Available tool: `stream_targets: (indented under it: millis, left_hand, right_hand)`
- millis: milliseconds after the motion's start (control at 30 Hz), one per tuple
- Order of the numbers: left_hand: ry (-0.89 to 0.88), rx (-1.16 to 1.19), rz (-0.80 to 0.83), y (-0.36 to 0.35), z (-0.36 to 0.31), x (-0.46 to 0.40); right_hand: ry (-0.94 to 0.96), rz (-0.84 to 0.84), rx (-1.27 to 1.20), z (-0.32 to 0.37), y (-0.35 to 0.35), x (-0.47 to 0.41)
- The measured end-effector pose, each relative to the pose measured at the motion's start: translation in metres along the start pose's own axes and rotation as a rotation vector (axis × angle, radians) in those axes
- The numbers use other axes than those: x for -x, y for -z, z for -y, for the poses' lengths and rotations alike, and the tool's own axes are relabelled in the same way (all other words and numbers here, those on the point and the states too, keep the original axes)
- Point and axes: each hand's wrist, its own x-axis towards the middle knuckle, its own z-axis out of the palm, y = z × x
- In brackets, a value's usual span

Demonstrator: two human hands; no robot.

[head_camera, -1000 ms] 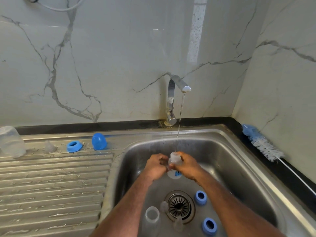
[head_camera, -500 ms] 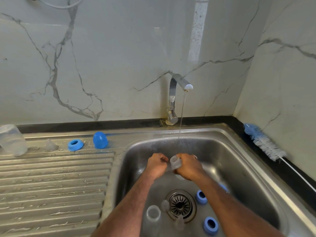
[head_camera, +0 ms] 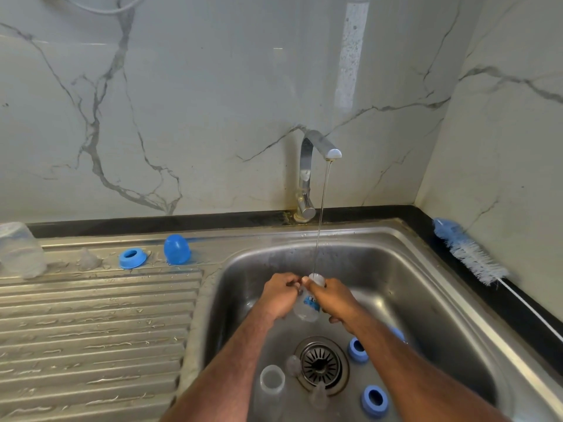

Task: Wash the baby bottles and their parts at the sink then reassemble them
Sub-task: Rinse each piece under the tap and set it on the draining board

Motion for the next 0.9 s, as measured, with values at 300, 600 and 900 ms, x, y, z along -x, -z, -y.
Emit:
stream_targets:
  millis: [300,600,900]
  left_hand:
    - [0.032,-0.019,-0.037,0.0,-0.002,0.002]
    - [-0.168,0.438,-0.257,0.021,-0.034,0.001]
    - [-0.314,0.33,-0.166,0.031,-0.099,-0.035]
  right_hand:
    - [0.175,-0.035,0.223,-0.003,0.004,0.0]
    - [0.16,-0.032,0.109,-0.002,0.006,-0.006]
    - [0.087,0.036,-0.079,0.001,0.009,-0.006]
